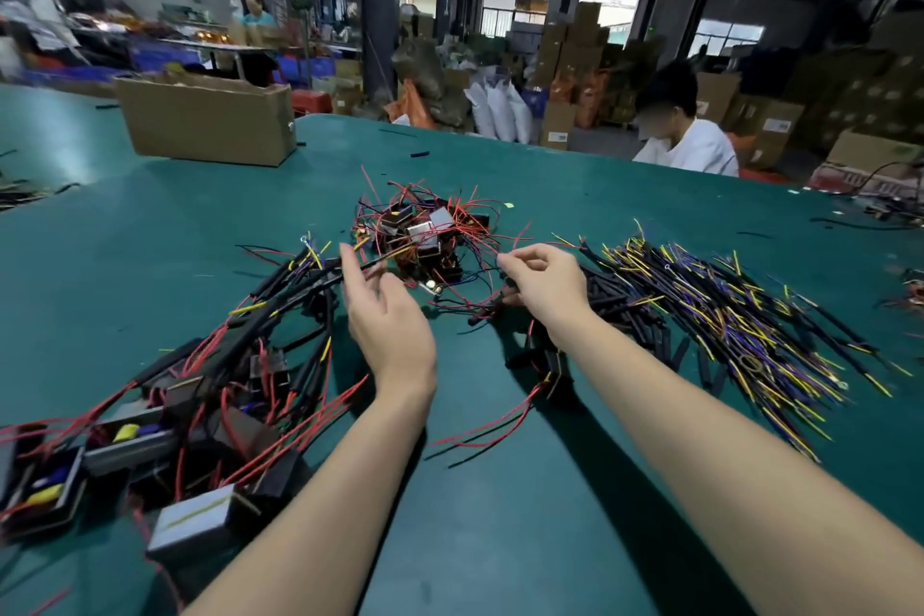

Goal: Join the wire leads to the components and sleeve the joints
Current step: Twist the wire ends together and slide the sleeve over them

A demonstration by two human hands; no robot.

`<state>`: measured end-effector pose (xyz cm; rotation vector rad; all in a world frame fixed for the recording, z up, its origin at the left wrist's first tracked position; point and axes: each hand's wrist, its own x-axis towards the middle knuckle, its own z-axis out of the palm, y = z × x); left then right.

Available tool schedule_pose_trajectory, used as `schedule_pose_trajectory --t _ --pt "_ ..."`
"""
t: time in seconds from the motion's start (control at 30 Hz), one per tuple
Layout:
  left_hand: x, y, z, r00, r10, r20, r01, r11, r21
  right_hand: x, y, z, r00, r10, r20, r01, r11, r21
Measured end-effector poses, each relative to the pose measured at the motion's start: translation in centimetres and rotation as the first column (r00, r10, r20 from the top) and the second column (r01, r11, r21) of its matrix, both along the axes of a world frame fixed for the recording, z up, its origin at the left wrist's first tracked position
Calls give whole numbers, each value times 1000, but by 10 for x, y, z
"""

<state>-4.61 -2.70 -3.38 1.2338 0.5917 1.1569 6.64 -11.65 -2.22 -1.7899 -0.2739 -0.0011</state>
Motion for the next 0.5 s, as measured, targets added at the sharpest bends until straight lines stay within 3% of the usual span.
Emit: schedule_pose_trajectory --t 0.1,0.17,0.3,0.43,0.5 --pt "1 2 0 1000 6 18 -6 1000 -14 1 1 5 991 -124 50 114 980 163" --pt "3 5 0 998 -10 -56 7 998 -59 2 2 11 991 -132 25 120 952 283" --pt "7 12 -7 971 -92 -221 58 986 -155 0 0 25 989 -121 84 82 924 372" --pt "4 6 -5 947 -152 -282 126 986 -109 6 -4 44 967 -12 254 -20 992 123" --pt "1 -1 -4 917 -185 -354 179 983 -49 11 -7 54 950 -43 309 2 991 133"
